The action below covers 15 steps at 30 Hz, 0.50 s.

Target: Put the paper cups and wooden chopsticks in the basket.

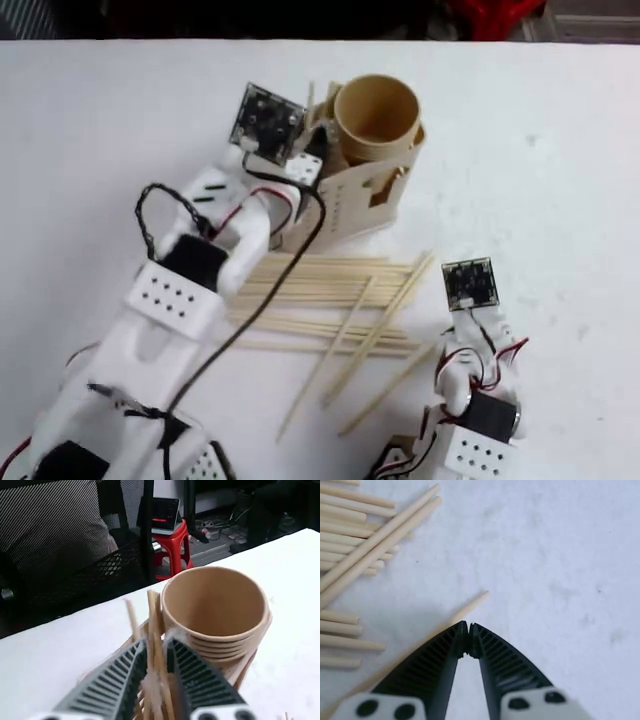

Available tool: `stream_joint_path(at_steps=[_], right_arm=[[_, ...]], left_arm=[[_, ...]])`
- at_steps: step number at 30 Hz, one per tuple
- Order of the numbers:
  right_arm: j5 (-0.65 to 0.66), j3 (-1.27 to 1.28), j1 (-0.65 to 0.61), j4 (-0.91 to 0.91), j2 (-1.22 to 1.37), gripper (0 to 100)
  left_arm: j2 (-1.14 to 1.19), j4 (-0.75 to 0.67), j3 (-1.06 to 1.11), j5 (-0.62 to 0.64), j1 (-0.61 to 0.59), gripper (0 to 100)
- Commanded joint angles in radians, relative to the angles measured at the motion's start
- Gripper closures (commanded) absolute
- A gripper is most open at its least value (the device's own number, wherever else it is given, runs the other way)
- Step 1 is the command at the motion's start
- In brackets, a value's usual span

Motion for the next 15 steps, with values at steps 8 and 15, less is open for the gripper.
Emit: stream_joint_path(at_steps=[8, 15], right_arm=[[-0.011, 0.008, 0.008, -0.016, -0.007, 98.1], [-0.011, 0.008, 0.008, -0.016, -0.007, 98.1]], left_arm=[[-0.127, 0.608, -0.486, 0.005, -0.007, 92], [-0.124, 0.948, -0.578, -0.163, 0.168, 92]])
